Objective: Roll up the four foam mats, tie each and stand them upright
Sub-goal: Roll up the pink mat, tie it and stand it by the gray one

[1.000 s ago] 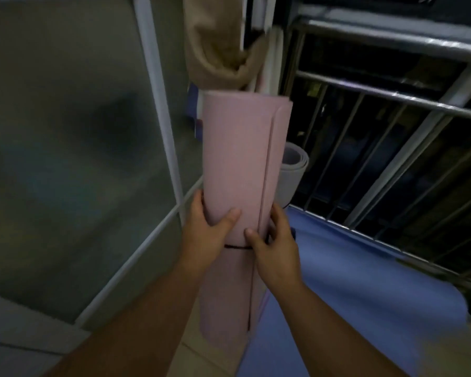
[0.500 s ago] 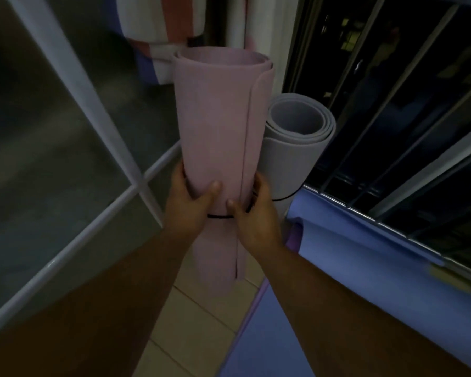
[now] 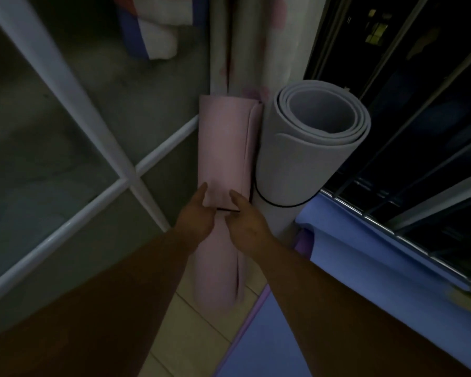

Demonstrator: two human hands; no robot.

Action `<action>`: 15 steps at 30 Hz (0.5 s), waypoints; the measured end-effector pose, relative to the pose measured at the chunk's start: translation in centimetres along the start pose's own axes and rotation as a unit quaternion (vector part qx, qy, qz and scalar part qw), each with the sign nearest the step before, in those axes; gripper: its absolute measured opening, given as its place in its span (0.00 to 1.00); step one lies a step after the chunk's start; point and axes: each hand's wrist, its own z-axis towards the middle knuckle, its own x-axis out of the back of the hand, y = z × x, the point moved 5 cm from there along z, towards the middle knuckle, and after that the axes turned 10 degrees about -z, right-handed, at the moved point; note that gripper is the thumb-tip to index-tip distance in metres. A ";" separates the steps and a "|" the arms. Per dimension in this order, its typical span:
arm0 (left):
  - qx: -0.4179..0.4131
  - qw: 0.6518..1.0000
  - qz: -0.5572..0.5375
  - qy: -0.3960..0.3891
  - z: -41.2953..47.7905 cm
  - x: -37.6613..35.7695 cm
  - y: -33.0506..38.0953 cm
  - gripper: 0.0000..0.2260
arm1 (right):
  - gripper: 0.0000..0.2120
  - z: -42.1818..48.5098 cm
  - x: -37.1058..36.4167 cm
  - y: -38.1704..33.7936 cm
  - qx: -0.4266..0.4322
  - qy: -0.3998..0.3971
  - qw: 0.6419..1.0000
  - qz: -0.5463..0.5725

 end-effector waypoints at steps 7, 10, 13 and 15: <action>0.020 0.998 -0.057 0.020 -1.6 0.3 0.1 0.23 | 0.23 -0.9 0.3 1.4 -0.031 0.037 0.994 0.094; 0.007 0.998 -0.066 0.013 -2.0 0.4 0.0 0.23 | 0.22 -1.2 0.8 1.2 -0.023 0.055 0.994 0.096; 0.008 0.998 -0.069 0.006 -1.8 0.6 -1.5 0.22 | 0.21 -2.5 1.2 0.9 -0.028 0.079 0.992 0.097; 0.015 0.997 -0.068 0.010 -1.9 0.9 -2.4 0.22 | 0.21 -3.7 1.6 0.7 -0.038 0.090 0.990 0.098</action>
